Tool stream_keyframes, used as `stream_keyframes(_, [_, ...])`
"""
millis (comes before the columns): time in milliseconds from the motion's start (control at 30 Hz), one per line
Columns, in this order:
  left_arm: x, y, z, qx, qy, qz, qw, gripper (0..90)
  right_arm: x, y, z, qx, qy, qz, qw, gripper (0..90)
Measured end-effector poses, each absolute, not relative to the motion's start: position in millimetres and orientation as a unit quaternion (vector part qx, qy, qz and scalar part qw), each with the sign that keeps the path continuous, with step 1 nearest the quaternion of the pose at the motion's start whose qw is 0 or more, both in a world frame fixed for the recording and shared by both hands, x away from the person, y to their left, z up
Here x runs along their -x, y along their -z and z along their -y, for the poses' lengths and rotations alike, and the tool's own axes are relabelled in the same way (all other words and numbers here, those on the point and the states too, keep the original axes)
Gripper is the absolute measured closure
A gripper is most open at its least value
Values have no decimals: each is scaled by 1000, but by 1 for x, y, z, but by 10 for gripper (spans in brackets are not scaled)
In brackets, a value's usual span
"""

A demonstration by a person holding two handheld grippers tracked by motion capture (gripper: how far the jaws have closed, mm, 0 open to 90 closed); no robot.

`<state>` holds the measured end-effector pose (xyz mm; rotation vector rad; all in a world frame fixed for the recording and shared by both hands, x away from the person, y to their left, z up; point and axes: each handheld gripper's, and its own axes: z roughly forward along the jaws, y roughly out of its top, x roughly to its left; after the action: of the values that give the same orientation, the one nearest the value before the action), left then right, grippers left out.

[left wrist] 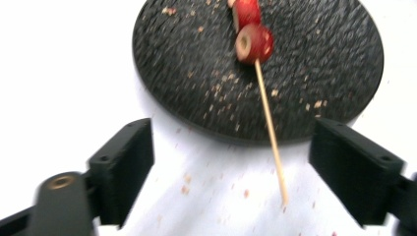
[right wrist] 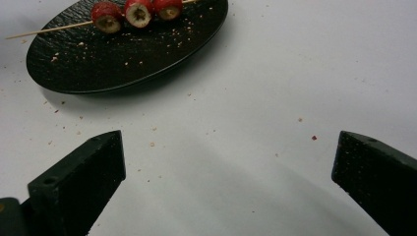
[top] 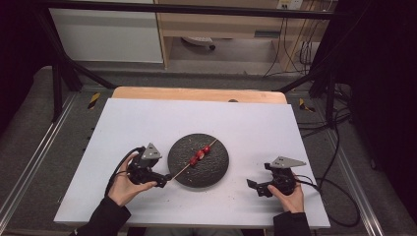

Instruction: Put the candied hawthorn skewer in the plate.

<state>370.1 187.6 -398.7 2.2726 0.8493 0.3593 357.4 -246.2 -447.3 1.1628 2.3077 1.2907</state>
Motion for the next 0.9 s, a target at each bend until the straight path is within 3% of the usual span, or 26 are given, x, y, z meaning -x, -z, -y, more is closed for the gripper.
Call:
stream_keyframes(200, [-362, 406, -209, -864, -157, -339, 337, 49, -357, 447, 246, -400, -444, -793, 123, 6])
stream_keyframes(900, [-343, 450, -270, -823, -161, -385, 386, 45, -356, 452, 244, -401, -431, -800, 113, 6])
